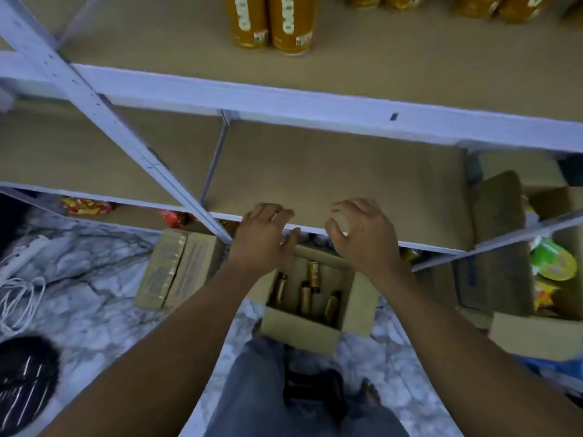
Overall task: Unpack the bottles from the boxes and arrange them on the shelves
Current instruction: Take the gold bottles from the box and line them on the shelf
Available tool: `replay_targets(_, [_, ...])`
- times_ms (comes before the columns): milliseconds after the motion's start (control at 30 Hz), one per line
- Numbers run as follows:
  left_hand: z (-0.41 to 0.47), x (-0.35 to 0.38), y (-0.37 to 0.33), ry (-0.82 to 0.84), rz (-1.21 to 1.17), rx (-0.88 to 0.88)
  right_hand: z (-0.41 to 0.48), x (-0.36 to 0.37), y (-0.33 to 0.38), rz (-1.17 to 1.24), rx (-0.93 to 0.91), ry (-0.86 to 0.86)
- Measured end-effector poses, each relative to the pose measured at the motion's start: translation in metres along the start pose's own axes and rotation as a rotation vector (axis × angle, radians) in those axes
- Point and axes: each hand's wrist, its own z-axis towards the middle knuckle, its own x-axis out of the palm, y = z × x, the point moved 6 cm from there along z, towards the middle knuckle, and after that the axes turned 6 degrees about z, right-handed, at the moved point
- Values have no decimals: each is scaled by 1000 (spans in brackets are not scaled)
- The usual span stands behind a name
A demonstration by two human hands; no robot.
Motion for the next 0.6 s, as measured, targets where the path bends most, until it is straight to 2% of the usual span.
replay_targets(33, [-6,23,0,57,-5,-33,-15,16,-20,18,115,91])
replay_targets(100, [-22,72,3,202,-13,-108,-53,58,-62,11,302,388])
replay_targets(167, [-39,128,12,379,-29,-189,-95,98,-98,-50,390,672])
replay_targets(233, [-58,190,24,540,-5,-227,-136,137,-127,-63,434,838])
replay_targets(367, [-98,307,54,742,-35,-289,-211,214,-175,-2,557,995])
replay_targets(467, [-120,379,78,769,-64,-330,-259,274,-208,-10,628,1050])
replay_targets(600, [-144,473,113,803,-91,-389,-317,359,-248,49,673,1027])
